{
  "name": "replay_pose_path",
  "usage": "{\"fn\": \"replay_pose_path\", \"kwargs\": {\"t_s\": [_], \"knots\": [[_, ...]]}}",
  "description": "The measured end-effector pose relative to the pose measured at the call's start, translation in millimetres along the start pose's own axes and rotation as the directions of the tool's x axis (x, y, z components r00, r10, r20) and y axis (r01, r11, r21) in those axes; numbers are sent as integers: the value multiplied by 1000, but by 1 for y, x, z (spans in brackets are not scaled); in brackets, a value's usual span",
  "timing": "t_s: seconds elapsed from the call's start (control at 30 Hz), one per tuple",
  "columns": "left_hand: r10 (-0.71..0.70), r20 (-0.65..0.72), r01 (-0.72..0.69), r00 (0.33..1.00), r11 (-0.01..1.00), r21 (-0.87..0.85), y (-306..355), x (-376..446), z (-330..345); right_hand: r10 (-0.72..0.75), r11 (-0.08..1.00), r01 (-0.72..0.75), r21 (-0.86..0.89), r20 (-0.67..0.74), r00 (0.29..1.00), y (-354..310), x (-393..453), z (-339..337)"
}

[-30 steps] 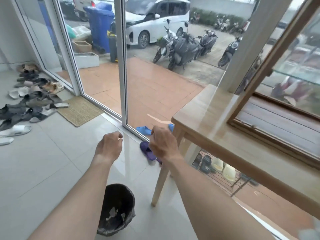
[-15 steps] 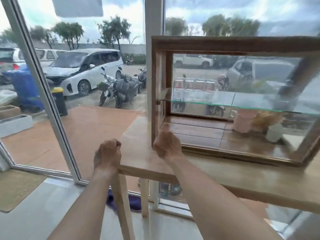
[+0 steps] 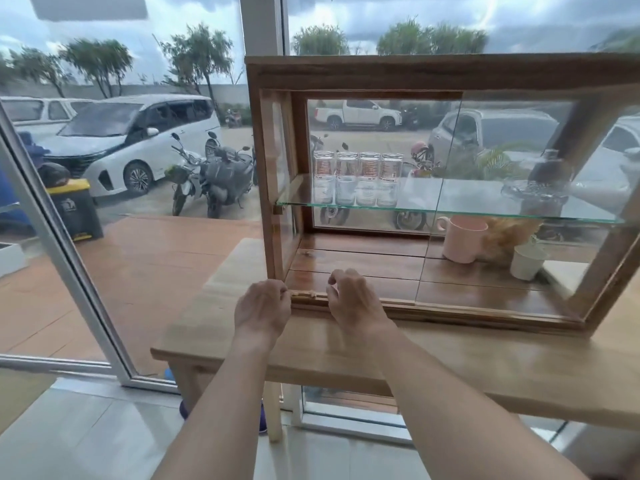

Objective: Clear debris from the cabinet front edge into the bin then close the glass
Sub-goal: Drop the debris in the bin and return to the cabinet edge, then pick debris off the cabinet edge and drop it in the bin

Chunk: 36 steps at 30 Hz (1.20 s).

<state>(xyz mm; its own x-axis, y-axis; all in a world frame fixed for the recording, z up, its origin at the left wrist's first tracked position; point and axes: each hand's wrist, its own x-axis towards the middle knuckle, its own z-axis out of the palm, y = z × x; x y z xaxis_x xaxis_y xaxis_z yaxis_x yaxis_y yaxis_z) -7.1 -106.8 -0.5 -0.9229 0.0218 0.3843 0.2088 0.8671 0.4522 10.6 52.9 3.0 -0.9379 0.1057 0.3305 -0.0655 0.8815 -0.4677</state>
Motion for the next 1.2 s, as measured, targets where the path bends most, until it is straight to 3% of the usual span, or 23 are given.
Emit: {"fn": "replay_pose_path", "kwargs": {"t_s": [0.17, 0.4, 0.67, 0.93, 1.2], "knots": [[-48, 47, 45, 998, 997, 62, 4, 10, 17, -53, 996, 44, 72, 119, 992, -7, 7, 15], [-100, 39, 97, 994, 991, 88, 17, 21, 21, -36, 996, 26, 82, 114, 993, 0, 17, 20], [-1, 45, -9, 999, 975, 224, 28, 18, 26, -37, 991, 22, 129, 113, 993, 8, 6, 10], [-13, 0, 13, 1000, 999, 37, 19, -2, 9, 26, 998, -29, 57, 58, 998, 16, -13, -9], [-100, -60, 102, 993, 995, 24, -24, -29, -38, -28, 992, 21, 125, 59, 998, -28, -26, 0]]}}
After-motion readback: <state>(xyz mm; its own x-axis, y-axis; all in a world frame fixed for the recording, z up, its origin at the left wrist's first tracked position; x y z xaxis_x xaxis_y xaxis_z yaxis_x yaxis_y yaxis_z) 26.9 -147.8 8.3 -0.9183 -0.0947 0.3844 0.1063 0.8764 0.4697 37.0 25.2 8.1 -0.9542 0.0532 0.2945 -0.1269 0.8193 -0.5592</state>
